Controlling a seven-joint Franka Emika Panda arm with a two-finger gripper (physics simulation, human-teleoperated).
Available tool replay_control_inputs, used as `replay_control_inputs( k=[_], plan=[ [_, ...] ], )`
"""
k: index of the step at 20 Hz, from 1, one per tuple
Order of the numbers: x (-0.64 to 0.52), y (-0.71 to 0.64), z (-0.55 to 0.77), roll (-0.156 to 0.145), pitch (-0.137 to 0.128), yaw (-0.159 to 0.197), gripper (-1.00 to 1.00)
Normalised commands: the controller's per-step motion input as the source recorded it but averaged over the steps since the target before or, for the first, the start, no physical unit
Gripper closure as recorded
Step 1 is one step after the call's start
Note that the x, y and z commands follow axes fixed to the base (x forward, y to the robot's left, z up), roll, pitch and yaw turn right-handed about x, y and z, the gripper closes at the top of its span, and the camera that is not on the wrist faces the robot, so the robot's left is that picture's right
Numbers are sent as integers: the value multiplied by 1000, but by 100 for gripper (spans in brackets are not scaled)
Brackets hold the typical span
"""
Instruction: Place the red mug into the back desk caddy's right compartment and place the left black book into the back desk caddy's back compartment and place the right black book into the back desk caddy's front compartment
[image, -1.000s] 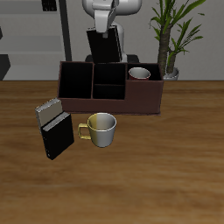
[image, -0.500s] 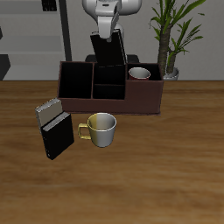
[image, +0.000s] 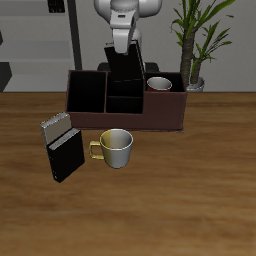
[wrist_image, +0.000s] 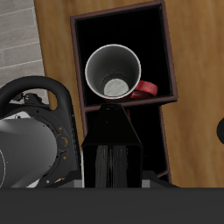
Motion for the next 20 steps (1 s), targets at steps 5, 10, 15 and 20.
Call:
replay_control_inputs(
  k=[5, 10, 15, 20],
  plan=[
    [-109, -77, -58, -5, 34, -24, 100],
    [-138, -5, 72, -22, 44, -57, 100],
    [108, -105, 45, -55, 21, -12, 100],
    [26, -89, -115, -28, 71, -64, 100]
  ],
)
